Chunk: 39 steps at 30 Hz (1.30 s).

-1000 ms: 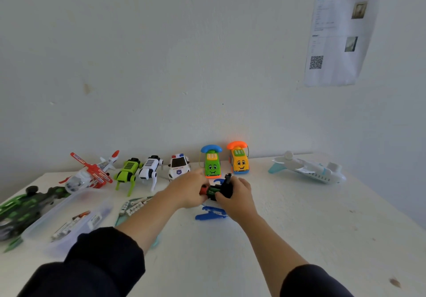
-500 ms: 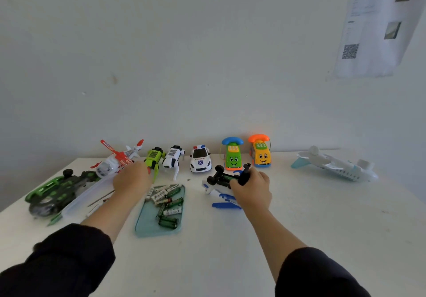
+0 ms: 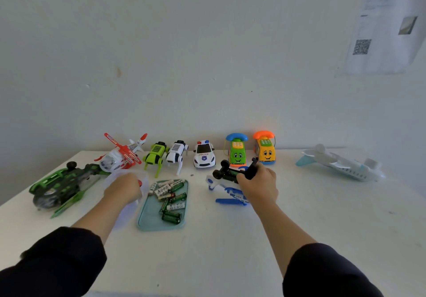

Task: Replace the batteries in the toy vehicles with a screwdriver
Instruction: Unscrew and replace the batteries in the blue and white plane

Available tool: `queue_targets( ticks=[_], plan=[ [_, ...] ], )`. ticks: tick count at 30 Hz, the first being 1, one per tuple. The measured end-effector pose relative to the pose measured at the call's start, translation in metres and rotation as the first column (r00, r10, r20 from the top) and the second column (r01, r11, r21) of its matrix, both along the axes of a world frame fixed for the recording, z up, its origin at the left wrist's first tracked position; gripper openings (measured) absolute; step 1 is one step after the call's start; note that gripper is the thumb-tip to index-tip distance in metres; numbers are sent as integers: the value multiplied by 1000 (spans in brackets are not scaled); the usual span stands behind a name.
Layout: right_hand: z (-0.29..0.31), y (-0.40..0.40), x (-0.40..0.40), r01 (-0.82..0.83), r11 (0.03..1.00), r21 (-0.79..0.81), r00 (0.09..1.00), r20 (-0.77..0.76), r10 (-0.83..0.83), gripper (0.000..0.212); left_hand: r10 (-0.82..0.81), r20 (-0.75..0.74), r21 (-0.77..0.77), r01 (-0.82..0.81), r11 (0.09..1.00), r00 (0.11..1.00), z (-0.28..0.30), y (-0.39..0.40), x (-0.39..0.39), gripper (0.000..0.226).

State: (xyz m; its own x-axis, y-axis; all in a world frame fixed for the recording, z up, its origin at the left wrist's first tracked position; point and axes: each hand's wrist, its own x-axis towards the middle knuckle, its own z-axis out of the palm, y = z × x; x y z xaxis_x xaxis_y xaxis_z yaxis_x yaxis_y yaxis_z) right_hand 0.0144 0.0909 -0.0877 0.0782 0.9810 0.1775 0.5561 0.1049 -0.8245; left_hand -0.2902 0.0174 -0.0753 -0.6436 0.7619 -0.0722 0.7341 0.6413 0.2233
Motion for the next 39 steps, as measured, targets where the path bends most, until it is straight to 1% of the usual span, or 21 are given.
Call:
queue_targets(
  ticks=[2,5,9,11,13,16,17,18,19,20,21,23,24,25,28,30,32,35,37,39],
  plan=[
    [-2,2,3,-15,1000,-4,1000,-16,15,16,-34,-3,4,34,999,999,-2,4,11,24],
    [-4,7,8,-31,999,15,999,-43,32,13,-64,-61,1,64,998,996,1,6,26,4],
    [-5,11,14,-38,999,36,996,-75,41,11,-77,-72,-7,77,997,994,1,8,37,16],
    [-6,13,15,-55,998,44,995,-78,58,12,-110,-67,-25,108,994,992,1,9,44,17],
    [-7,15,15,-74,996,53,994,-74,78,13,-174,-35,-83,171,982,984,7,10,54,13],
    [-8,18,14,-101,994,42,993,-62,104,14,-230,86,-200,243,949,969,25,9,72,17],
    [-8,19,14,-111,993,36,992,-54,112,15,-242,115,-212,262,941,963,33,9,77,16],
    [-8,19,13,-120,992,31,992,-46,122,15,-269,129,-179,289,940,954,41,10,84,15],
    [-8,20,14,-132,991,28,990,-37,133,16,-308,117,-90,319,943,944,50,12,89,11],
    [-7,22,15,-146,989,23,989,-28,147,16,-349,87,43,346,937,933,58,16,96,4],
    [-7,23,17,-166,986,13,986,-21,167,17,-375,53,201,358,912,926,65,19,103,5],
    [-4,26,22,-219,976,-14,975,-22,219,20,-412,12,480,356,802,911,78,22,121,7],
    [-2,27,25,-247,969,-29,969,-30,246,22,-436,-15,569,366,736,900,83,23,132,11],
    [0,27,27,-278,959,-47,960,-36,277,24,-466,-51,626,392,674,883,86,22,140,16],
    [2,28,34,-337,936,-97,940,16,340,33,-577,-130,727,473,498,806,87,20,166,17],
    [2,29,39,-334,936,-108,939,55,341,38,-642,-116,766,479,427,758,79,24,179,18],
    [3,29,42,-335,935,-115,937,69,344,42,-668,-56,805,430,410,742,68,28,188,14],
    [2,27,42,-344,931,-118,931,87,355,43,-674,96,867,270,418,732,55,35,197,10],
    [3,27,41,-342,933,-115,930,98,354,43,-667,180,887,174,428,723,51,37,202,11],
    [3,26,41,-347,931,-111,927,111,359,43,-666,219,891,131,434,713,49,39,206,15]
  ],
)
